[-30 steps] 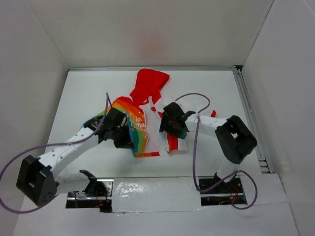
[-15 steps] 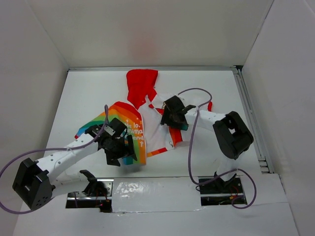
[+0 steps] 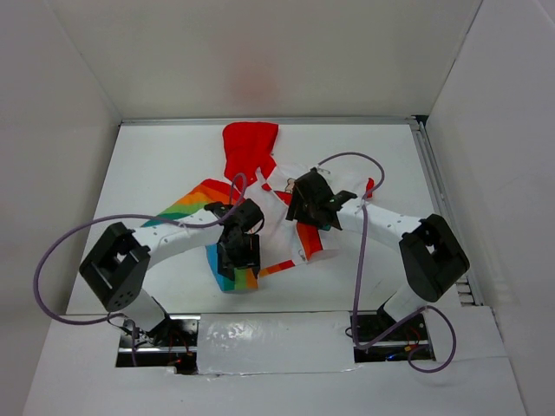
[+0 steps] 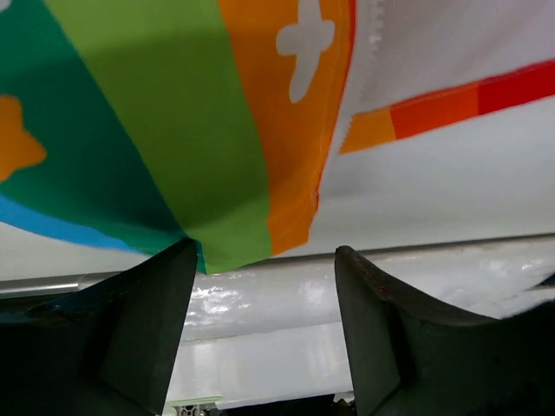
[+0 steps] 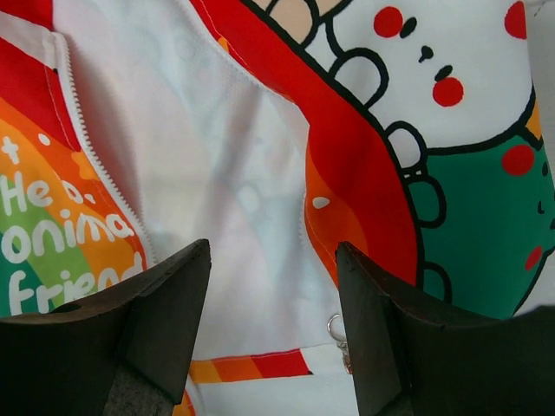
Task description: Zip up the jacket
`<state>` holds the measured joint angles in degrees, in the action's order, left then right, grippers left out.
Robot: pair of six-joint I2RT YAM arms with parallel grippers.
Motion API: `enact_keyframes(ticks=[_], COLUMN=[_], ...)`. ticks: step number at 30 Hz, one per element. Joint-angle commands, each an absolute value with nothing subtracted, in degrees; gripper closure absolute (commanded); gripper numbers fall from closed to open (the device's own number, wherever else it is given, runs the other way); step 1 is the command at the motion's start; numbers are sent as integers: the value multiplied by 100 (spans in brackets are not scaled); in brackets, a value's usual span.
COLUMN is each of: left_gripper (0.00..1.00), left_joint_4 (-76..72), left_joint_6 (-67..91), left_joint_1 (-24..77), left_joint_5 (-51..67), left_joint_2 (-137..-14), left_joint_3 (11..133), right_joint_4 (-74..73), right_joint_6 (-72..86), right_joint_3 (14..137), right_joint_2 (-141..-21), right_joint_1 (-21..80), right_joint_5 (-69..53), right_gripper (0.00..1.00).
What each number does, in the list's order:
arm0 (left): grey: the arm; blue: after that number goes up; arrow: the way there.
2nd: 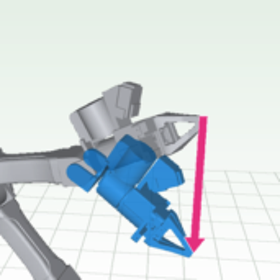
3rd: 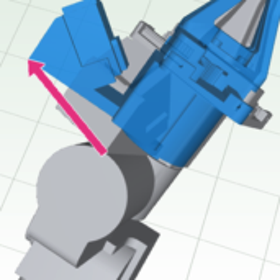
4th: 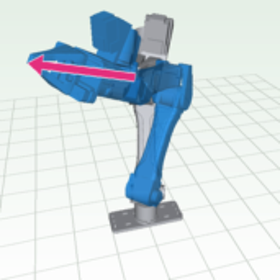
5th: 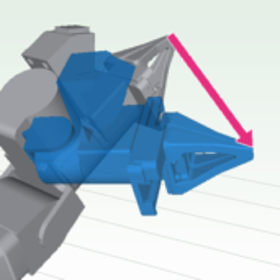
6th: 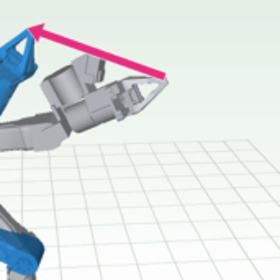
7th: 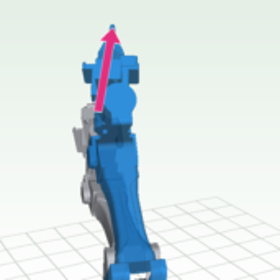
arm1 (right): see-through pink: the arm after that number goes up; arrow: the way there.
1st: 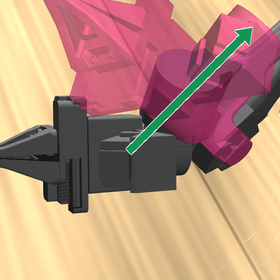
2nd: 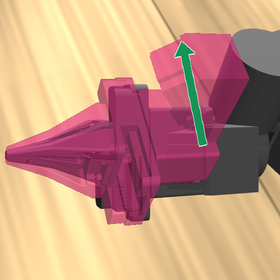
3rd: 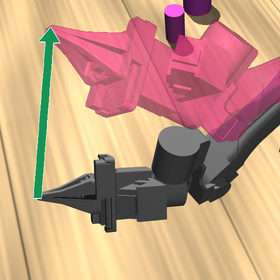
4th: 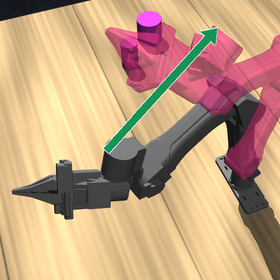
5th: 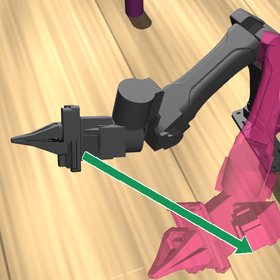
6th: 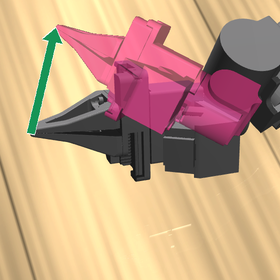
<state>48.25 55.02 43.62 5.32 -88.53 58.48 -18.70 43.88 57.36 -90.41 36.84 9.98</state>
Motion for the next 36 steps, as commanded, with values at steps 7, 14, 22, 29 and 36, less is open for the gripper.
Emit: enact_keyframes(ticks=[7, 14, 22, 29, 36], left_gripper=[33, 22, 9, 21, 54], left_joint_4=[4359, 4395, 4456, 4640, 5079], left_joint_6=[5273, 5361, 5510, 5765, 6274], left_joint_1=[4447, 4482, 4623, 4641, 4728], left_joint_5=[668, 642, 598, 343, 35], left_joint_2=[-9746, -10239, -9984, -10573, -11039], left_joint_3=[5985, 6152, 6187, 6310, 6486], right_joint_4=[-1828, -1837, -1828, -1846, -1811], right_joint_6=[4465, 4500, 4509, 4544, 4597], right_joint_3=[5590, 5581, 5572, 5546, 5441], right_joint_2=[-9000, -9167, -9229, -9185, -9106], right_joint_1=[3621, 3612, 3621, 3621, 3595], right_joint_5=[1046, 1063, 1037, 1063, 1107], right_gripper=[33, 33, 33, 33, 33])
